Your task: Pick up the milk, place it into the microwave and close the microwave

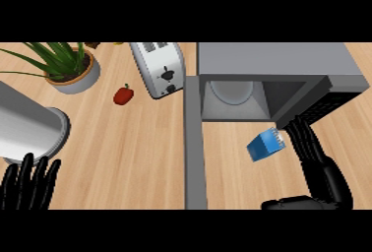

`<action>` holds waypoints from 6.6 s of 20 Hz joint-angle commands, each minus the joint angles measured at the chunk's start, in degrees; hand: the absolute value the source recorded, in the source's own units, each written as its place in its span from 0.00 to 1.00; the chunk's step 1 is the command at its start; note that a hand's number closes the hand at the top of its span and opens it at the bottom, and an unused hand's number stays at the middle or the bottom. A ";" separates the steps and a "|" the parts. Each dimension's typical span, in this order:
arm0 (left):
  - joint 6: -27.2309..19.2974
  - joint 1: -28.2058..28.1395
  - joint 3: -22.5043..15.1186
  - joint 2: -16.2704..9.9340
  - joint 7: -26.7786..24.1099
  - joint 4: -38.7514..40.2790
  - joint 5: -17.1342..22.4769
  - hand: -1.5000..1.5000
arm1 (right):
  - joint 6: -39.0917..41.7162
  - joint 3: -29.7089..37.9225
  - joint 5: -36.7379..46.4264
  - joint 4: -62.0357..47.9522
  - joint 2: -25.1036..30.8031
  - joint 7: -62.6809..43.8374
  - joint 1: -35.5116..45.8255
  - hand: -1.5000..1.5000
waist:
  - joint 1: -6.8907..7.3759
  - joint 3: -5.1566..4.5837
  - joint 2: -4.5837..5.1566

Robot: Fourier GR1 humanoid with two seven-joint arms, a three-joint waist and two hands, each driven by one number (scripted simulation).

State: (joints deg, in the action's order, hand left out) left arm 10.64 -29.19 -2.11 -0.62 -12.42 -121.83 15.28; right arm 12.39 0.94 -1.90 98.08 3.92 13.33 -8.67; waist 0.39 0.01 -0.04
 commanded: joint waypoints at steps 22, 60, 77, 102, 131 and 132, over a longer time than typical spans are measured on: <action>4.51 -6.92 0.54 -0.33 -4.91 -0.33 0.71 0.00 | -3.67 9.71 6.58 -51.55 4.17 35.12 15.96 0.00 | 0.03 0.02 0.04; 7.24 -8.12 1.82 -0.39 -9.12 2.79 1.01 0.00 | -19.47 15.75 7.95 -82.21 3.07 49.79 40.29 1.00 | 1.04 0.11 0.46; 8.55 -12.70 0.67 0.31 -9.21 -0.16 1.92 0.00 | -24.12 18.23 3.29 -72.22 -2.88 51.31 34.84 1.00 | -0.28 -0.02 -0.19; 10.64 -14.02 1.15 0.41 -10.81 1.52 1.46 0.00 | -19.29 -9.32 -6.48 -5.19 -3.90 17.77 -0.41 1.00 | -0.29 -0.01 -0.10; 15.70 -11.86 8.65 -0.95 -10.84 4.87 5.46 0.00 | -39.97 0.55 -4.29 -65.18 -2.44 19.01 50.20 1.00 | 1.71 0.05 0.60; 14.63 -12.28 8.70 -0.31 -10.10 3.51 6.07 0.00 | -39.67 1.52 -4.36 -68.04 -2.61 25.90 46.99 1.00 | 2.01 0.10 0.81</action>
State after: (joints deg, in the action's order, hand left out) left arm 25.46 -41.66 6.22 -1.26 -22.77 -117.77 21.04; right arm -27.44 -1.32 -6.09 40.25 0.55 32.70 34.96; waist 1.84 0.06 0.45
